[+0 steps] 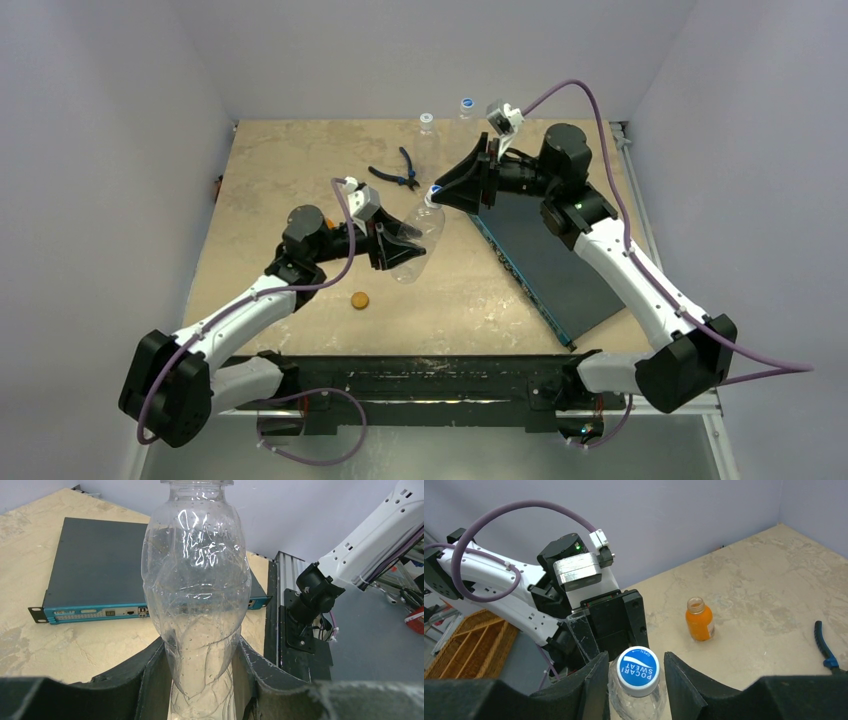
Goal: Screw on the bottle caps
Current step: Screw the bottle cap onto the plastic bottle.
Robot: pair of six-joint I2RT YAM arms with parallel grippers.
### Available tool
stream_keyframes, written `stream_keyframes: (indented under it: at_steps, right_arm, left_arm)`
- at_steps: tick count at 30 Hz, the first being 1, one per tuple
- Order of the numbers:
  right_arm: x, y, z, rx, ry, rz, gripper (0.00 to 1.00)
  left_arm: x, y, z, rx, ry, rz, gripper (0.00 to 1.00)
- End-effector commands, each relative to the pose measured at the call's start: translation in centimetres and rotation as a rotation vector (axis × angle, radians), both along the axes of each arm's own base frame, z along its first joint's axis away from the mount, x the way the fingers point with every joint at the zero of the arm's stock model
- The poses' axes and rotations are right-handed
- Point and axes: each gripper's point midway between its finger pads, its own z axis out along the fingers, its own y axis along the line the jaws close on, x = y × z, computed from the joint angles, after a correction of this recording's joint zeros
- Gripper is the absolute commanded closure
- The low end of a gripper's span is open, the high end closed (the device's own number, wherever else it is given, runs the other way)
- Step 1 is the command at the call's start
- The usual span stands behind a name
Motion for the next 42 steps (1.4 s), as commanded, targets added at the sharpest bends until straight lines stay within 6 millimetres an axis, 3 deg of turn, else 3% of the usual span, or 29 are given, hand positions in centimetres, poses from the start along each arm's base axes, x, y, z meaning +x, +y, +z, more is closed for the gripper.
stream_keyframes:
  at_steps: [1,14,19,25,32,37,42]
  right_arm:
    - [-0.1,0.0,0.3,0.0,-0.026,0.002,0.54]
    - [-0.2,0.2,-0.8,-0.033,-0.011,-0.007,0.71]
    - [0.4,0.3,-2.4,-0.092,0.045,-0.074,0.79]
    - [2.1,0.3,-5.1,-0.215,0.149,-0.218,0.9]
    - [4.0,0.0,-7.7,-0.362,0.298,-0.468,0.95]
    - [5.2,0.3,-9.4,-0.426,0.414,-0.614,0.96]
    - [6.0,1.1,-10.6,-0.459,0.499,-0.687,0.96]
  left_arm:
    - [0.4,-0.1,3.1,-0.052,-0.079,-0.01,1.0]
    - [1.0,-0.6,3.3,-0.059,-0.07,-0.014,1.0]
    - [2.1,-0.7,3.6,-0.059,-0.073,0.02,1.0]
    - [5.8,0.1,3.6,-0.004,-0.119,0.2,1.0]
    - [10.1,1.3,5.8,0.023,-0.221,0.496,1.0]
    - [10.9,0.3,7.8,0.035,-0.321,0.65,1.0]
    - [11.7,0.1,8.5,0.018,-0.349,0.78,1.0]
